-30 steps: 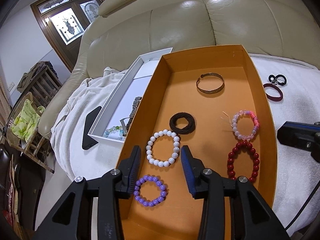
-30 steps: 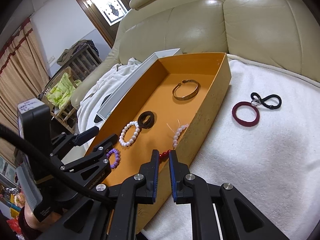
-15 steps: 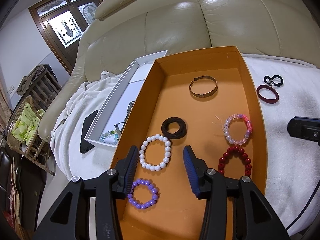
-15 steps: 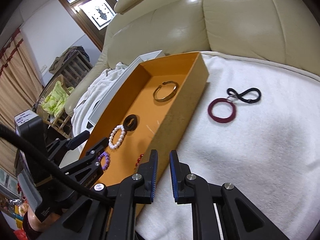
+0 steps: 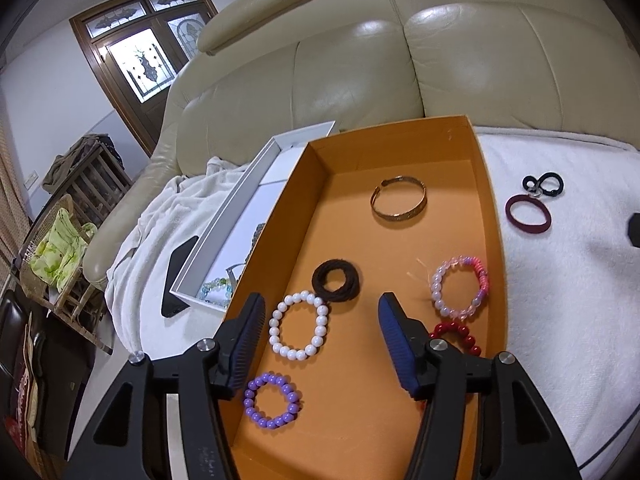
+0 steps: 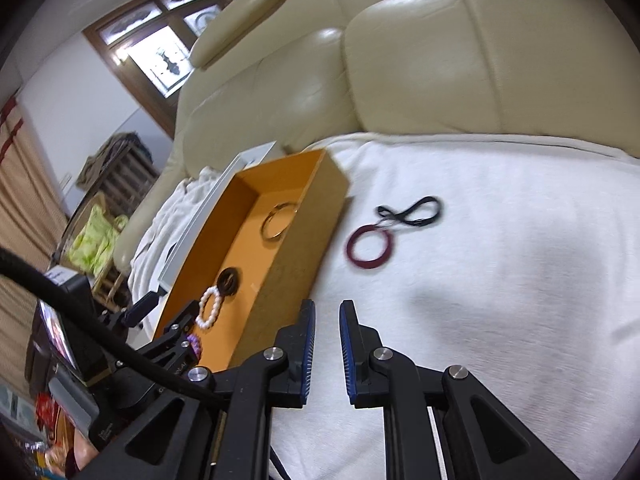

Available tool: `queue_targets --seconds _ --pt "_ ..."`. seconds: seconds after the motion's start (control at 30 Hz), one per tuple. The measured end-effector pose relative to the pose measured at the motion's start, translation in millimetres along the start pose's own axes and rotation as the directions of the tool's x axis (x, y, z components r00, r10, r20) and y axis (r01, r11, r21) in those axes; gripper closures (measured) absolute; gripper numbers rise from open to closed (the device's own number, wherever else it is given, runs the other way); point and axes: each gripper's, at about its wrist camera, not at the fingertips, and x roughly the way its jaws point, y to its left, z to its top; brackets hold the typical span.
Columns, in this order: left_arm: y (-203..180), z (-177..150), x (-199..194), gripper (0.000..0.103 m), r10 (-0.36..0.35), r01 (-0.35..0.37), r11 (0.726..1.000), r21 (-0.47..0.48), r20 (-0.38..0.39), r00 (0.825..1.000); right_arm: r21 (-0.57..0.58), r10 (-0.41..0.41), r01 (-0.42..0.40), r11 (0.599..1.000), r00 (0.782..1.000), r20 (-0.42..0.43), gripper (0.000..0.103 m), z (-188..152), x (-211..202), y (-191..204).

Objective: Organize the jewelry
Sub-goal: 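Move both grippers out of the box toward the hair tie and black cord on the towel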

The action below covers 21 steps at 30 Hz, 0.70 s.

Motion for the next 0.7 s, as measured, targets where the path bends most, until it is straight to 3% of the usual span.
queue_targets --seconds 0.1,0.3,0.7 --pt "-4.0 1.9 -5.7 0.043 0.001 0.0 1.0 -0.007 0.028 1.0 0.048 -0.029 0.028 0.998 0.999 0.016 0.08 -4.0 -14.0 -20.0" --pt "-16.2 7.6 -18.4 0.041 -0.01 0.012 1.0 -0.021 0.086 0.996 0.131 -0.099 0.094 0.987 0.995 0.031 0.08 -6.0 -33.5 -55.9" --pt "-57.9 18.0 -43.7 0.036 -0.022 0.013 0.999 0.044 0.221 0.975 0.139 -0.094 0.091 0.986 0.995 0.015 0.08 1.7 -36.7 -78.8"
